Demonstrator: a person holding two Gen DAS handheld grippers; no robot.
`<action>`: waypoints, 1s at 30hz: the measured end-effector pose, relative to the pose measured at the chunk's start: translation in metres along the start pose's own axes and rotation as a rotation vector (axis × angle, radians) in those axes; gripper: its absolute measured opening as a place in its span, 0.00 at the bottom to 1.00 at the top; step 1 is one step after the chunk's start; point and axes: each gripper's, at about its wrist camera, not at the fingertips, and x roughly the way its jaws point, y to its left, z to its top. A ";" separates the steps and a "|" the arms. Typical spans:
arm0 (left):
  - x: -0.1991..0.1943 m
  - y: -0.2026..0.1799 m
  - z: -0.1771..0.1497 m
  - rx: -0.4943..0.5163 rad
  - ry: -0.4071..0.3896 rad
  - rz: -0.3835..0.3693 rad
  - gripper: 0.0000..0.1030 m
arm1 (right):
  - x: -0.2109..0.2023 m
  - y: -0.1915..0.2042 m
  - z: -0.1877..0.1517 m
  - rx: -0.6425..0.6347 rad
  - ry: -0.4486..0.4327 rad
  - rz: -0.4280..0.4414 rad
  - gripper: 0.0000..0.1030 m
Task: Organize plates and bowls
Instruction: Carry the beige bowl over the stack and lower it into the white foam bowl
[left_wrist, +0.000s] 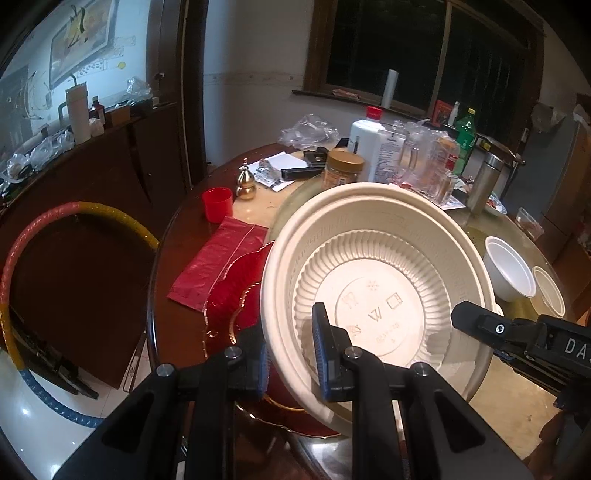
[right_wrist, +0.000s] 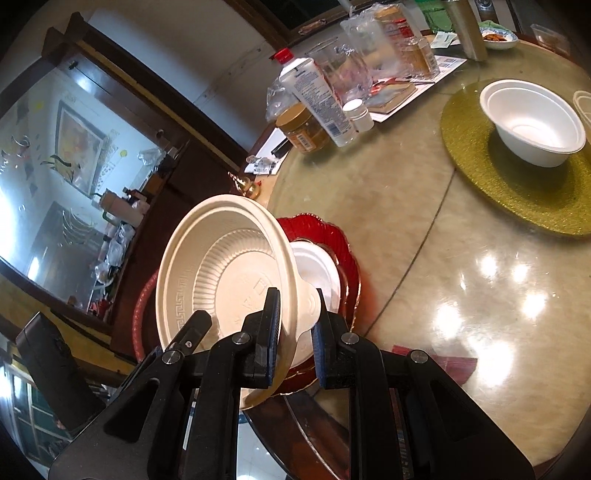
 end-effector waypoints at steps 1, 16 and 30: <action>0.001 0.002 0.000 -0.002 0.003 0.002 0.18 | 0.002 0.000 0.000 -0.001 0.003 -0.002 0.15; 0.016 0.016 -0.004 -0.009 0.042 0.027 0.18 | 0.027 0.004 -0.001 -0.005 0.042 -0.017 0.15; 0.028 0.018 -0.004 -0.009 0.063 0.055 0.18 | 0.042 -0.001 0.001 0.007 0.068 -0.015 0.15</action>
